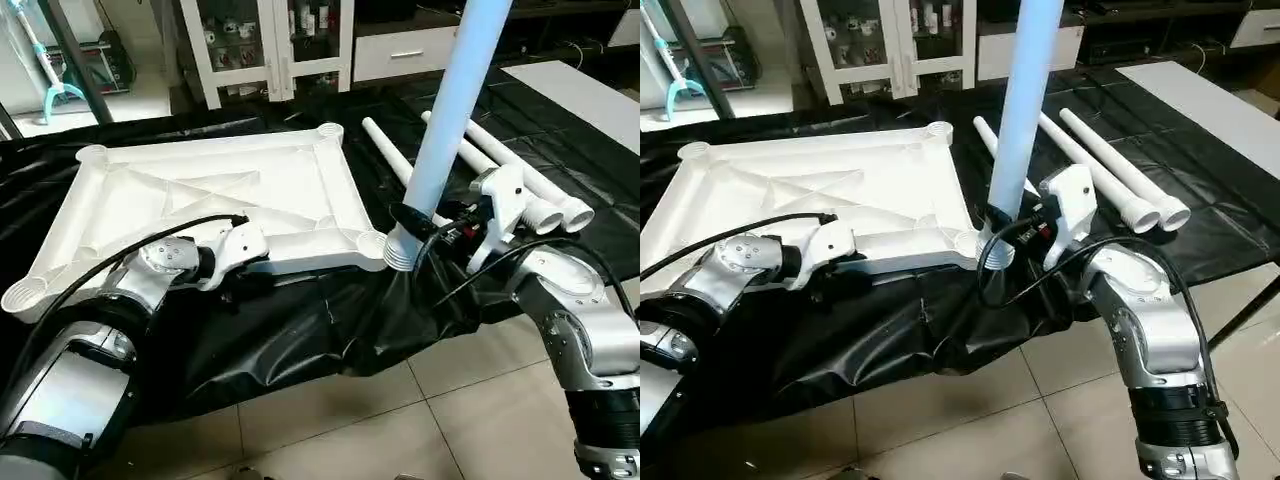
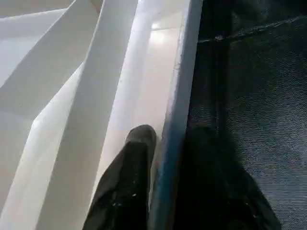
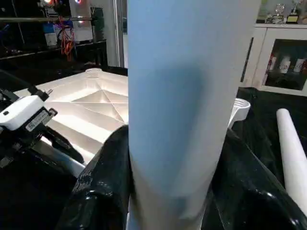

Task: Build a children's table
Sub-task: Insert table leg to table base

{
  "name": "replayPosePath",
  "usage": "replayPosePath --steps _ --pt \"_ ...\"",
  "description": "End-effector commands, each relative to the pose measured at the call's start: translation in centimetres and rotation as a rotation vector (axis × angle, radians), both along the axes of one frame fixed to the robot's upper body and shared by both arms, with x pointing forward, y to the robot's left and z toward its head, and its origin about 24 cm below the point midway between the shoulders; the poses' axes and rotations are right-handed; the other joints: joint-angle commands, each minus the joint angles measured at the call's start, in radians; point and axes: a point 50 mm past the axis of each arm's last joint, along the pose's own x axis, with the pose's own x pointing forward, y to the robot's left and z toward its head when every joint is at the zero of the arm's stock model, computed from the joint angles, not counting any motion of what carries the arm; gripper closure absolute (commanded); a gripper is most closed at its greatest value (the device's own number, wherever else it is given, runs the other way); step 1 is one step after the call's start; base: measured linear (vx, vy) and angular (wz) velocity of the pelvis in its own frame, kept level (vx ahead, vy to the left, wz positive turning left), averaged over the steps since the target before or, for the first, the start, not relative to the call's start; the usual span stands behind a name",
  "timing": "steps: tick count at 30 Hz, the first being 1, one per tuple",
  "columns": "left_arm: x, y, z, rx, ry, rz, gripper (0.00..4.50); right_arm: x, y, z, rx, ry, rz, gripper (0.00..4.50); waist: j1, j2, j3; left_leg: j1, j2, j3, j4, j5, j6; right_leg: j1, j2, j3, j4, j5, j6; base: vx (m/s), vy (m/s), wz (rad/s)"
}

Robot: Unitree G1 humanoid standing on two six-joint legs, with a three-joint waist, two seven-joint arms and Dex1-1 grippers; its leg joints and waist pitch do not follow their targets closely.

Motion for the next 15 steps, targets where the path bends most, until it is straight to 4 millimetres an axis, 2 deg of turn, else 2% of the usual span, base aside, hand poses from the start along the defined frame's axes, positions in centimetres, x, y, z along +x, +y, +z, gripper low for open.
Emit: replayPosePath --steps 1,7,8,11,12,15 --pt "0.3 0.4 0.3 0.026 0.008 0.026 3.38 0.1 0.5 0.8 -0.003 -0.029 0.018 2.66 0.001 -0.016 -0.09 0.009 -0.013 0.008 -0.056 -0.048 0.041 0.08 -0.053 0.04 -0.071 0.107 -0.228 0.0 0.0 0.0" --pt "0.4 1.7 0.1 0.068 0.036 0.124 3.73 -0.1 0.7 0.6 -0.001 -0.025 0.024 2.66 0.0 -0.017 -0.088 0.01 -0.014 0.008 -0.057 -0.056 0.039 0.079 -0.053 0.04 -0.074 0.091 -0.229 0.0 0.0 0.0" --pt "0.5 1.8 0.1 0.067 0.04 0.136 3.78 -0.1 0.7 0.6 -0.001 -0.024 0.025 2.66 0.001 -0.021 -0.088 0.009 -0.015 0.008 -0.057 -0.054 0.038 0.082 -0.053 0.041 -0.073 0.088 -0.229 0.0 0.0 0.0" --pt "0.3 3.0 0.1 0.071 0.062 0.197 3.91 -0.1 0.8 0.5 0.0 -0.02 0.029 2.66 -0.004 -0.019 -0.088 0.007 -0.015 0.007 -0.058 -0.046 0.038 0.082 -0.053 0.04 -0.072 0.093 -0.228 0.0 0.0 0.0" --pt "0.2 3.3 0.1 0.071 0.068 0.205 3.95 -0.1 0.9 0.5 0.0 -0.019 0.03 2.66 -0.007 -0.023 -0.089 0.006 -0.017 0.007 -0.057 -0.043 0.039 0.084 -0.053 0.04 -0.071 0.101 -0.229 0.0 0.0 0.0" --pt "-0.5 4.6 -0.1 0.065 0.092 0.239 4.02 -0.1 1.1 0.4 0.004 -0.015 0.035 2.66 -0.019 -0.023 -0.088 0.002 -0.017 0.005 -0.058 -0.037 0.047 0.086 -0.052 0.038 -0.069 0.116 -0.232 0.0 0.0 0.0"
